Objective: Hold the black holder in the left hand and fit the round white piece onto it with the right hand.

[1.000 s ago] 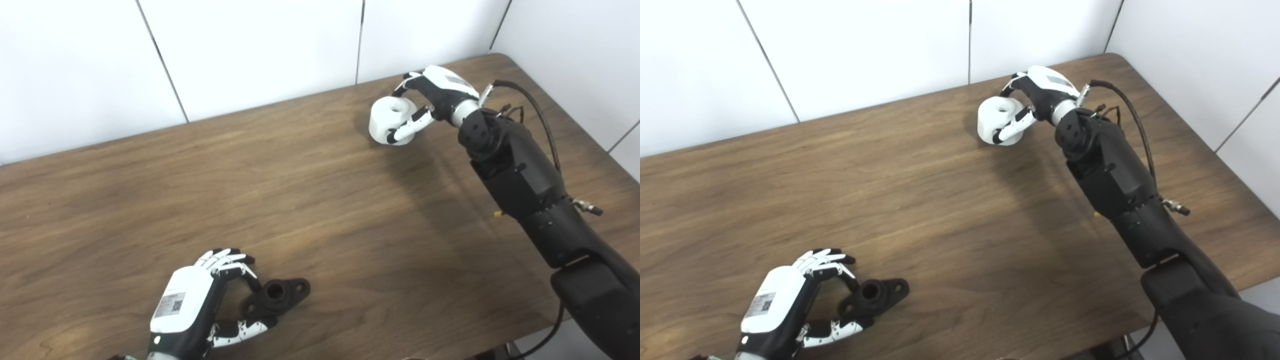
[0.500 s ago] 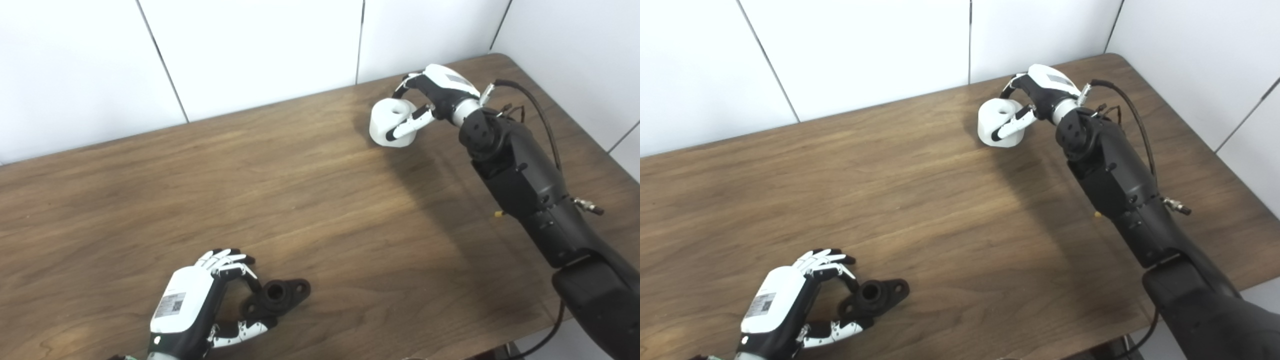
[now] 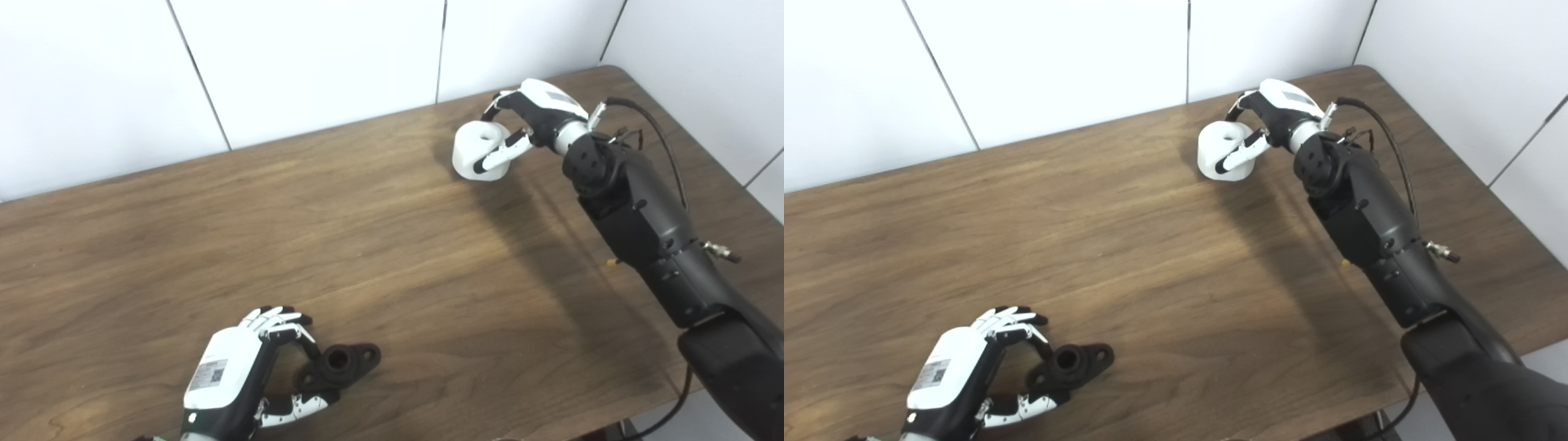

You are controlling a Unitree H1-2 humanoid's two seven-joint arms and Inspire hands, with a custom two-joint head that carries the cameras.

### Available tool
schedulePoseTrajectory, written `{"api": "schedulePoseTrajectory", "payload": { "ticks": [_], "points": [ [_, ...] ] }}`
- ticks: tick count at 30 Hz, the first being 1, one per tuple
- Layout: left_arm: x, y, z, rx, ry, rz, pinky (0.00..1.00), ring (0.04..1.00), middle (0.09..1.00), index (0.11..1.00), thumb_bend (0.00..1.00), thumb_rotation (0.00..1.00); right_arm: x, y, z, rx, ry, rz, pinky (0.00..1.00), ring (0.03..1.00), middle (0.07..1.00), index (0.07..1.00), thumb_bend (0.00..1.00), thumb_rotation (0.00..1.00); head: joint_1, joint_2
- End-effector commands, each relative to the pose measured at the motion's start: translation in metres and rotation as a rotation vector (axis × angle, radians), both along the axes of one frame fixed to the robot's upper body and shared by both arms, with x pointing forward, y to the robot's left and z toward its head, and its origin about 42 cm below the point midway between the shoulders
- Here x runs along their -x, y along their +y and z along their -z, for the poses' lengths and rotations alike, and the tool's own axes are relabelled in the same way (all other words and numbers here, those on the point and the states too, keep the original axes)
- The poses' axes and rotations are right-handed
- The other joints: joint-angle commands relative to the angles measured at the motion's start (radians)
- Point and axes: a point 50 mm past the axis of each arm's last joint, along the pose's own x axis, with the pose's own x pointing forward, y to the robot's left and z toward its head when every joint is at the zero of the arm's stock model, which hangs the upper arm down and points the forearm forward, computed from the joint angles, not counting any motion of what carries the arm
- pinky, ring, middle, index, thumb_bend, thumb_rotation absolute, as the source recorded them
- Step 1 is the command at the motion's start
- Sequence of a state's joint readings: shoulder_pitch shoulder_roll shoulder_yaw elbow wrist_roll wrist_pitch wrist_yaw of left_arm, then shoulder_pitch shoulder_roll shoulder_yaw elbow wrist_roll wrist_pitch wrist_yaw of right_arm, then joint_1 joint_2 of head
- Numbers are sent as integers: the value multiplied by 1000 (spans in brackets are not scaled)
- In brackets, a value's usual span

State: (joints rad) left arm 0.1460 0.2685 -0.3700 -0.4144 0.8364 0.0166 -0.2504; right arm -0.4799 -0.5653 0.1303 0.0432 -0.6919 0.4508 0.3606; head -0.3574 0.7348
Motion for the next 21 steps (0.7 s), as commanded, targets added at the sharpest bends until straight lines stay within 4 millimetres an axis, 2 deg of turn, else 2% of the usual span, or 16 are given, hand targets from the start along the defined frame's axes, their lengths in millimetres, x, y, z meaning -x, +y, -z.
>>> {"api": "schedulePoseTrajectory", "payload": {
  "ticks": [1, 21],
  "points": [
    [4, 1, 1, -18, 22, 6, 918, 847, 776, 486, 517, 50, -5, -3, -33, 37, -100, -24, 870, 976, 916, 661, 835, 302, -1, 1],
    [4, 2, -1, -11, 17, 3, 911, 846, 774, 486, 518, 49, -6, -4, -33, 46, -96, -31, 847, 961, 894, 645, 793, 280, -5, 5]
  ]
}}
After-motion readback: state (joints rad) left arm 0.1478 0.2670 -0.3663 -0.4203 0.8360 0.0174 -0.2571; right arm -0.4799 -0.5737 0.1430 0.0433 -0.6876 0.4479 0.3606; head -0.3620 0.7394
